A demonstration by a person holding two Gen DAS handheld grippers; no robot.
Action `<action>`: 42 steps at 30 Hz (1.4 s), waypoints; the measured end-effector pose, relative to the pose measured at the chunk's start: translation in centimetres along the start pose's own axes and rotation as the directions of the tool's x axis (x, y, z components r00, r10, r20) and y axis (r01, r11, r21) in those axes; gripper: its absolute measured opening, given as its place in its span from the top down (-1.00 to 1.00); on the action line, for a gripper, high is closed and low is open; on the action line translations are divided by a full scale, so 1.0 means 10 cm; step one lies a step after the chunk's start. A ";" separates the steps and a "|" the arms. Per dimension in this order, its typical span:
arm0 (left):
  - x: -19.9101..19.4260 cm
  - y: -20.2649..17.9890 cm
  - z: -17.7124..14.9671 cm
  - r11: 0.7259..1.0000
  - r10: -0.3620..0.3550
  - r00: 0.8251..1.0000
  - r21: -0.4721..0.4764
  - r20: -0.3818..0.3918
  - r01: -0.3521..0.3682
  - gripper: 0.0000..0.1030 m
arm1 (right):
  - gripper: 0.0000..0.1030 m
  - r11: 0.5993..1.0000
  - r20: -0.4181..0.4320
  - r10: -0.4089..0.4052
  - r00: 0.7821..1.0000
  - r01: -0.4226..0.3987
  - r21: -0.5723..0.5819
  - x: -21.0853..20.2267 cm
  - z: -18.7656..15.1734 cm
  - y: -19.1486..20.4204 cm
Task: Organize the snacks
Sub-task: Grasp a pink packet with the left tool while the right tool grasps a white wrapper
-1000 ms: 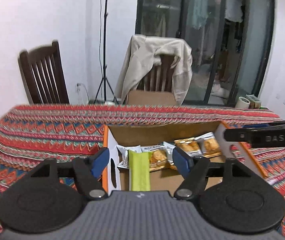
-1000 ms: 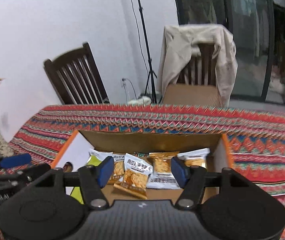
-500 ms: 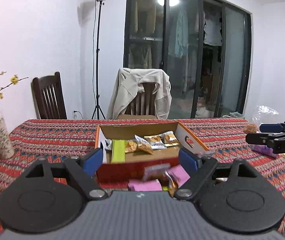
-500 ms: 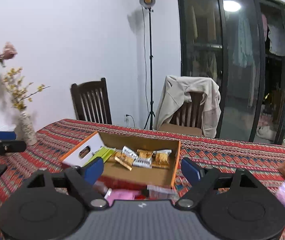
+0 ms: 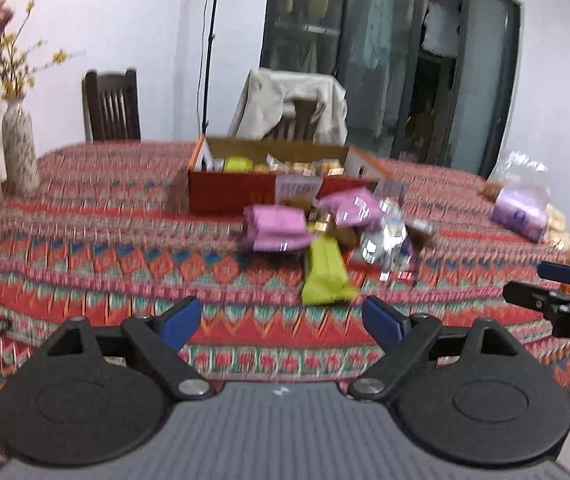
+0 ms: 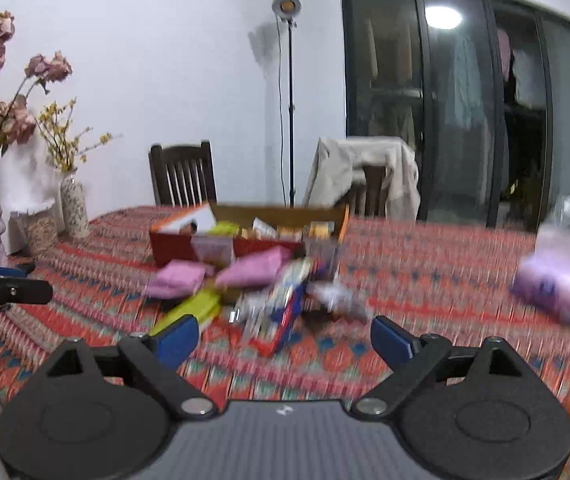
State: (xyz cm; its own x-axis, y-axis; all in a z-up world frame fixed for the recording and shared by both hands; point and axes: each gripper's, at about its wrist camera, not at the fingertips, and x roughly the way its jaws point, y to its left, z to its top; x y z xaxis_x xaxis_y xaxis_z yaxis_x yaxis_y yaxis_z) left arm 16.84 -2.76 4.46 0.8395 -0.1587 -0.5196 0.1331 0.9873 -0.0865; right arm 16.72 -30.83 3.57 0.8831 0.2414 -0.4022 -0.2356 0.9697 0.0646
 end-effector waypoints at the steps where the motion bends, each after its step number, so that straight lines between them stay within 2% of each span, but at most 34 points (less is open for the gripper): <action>1: 0.01 0.00 -0.03 1.000 0.002 1.000 -0.003 -0.011 -0.002 -0.73 | -0.80 1.000 -0.015 -0.010 1.000 0.010 -0.003 0.00 -0.06 0.01; 6: 0.08 -0.02 -0.05 0.999 0.039 0.999 0.012 -0.019 -0.038 -0.73 | -0.80 0.999 -0.025 -0.040 0.999 0.040 0.005 -0.02 -0.19 0.00; 16: 0.34 0.00 -0.01 1.000 0.016 0.999 -0.002 -0.046 -0.016 -0.73 | -0.80 0.998 -0.051 -0.059 0.997 0.060 0.023 0.21 -0.10 -0.10; 25: 0.90 -0.07 0.35 1.000 0.006 1.000 -0.001 -0.018 -0.006 -0.73 | -0.76 0.998 -0.098 -0.051 0.994 0.055 0.040 0.71 0.06 -0.28; 27: 1.09 -0.10 0.47 1.000 0.015 1.000 0.005 -0.009 -0.015 -0.71 | -0.70 0.997 -0.111 -0.052 0.992 0.058 0.051 0.89 0.15 -0.37; 30: 1.39 -0.11 0.61 1.000 0.028 1.000 0.000 -0.014 -0.028 -0.69 | -0.66 0.989 -0.123 -0.021 0.992 0.039 0.143 1.14 0.26 -0.56; 33: 1.64 -0.09 0.71 1.000 0.009 1.000 -0.008 -0.025 -0.010 -0.67 | -0.62 0.958 -0.141 0.061 0.988 -0.018 0.285 1.44 0.33 -0.78; 36: 1.85 -0.09 0.77 1.000 0.001 0.999 -0.013 -0.040 -0.001 -0.62 | -0.62 0.932 -0.161 0.082 0.984 -0.018 0.363 1.73 0.36 -0.88; 40: 2.02 -0.06 0.79 1.000 -0.009 0.999 -0.010 -0.048 0.008 -0.61 | -0.59 0.854 -0.148 0.127 0.981 -0.032 0.519 2.11 0.39 -0.99; 42: 2.05 -0.04 0.77 1.000 -0.017 0.998 -0.014 -0.053 0.017 -0.60 | -0.59 0.848 -0.141 0.112 0.984 -0.021 0.530 2.25 0.41 -1.00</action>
State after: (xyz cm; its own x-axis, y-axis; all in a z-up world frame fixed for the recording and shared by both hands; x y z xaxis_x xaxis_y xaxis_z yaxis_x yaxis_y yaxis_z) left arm 38.09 -6.42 0.41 0.8083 -0.1758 -0.5620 0.1394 0.9844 -0.1075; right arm 40.62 -34.90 -2.34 0.7854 0.3406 -0.5169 -0.0030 0.8371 0.5471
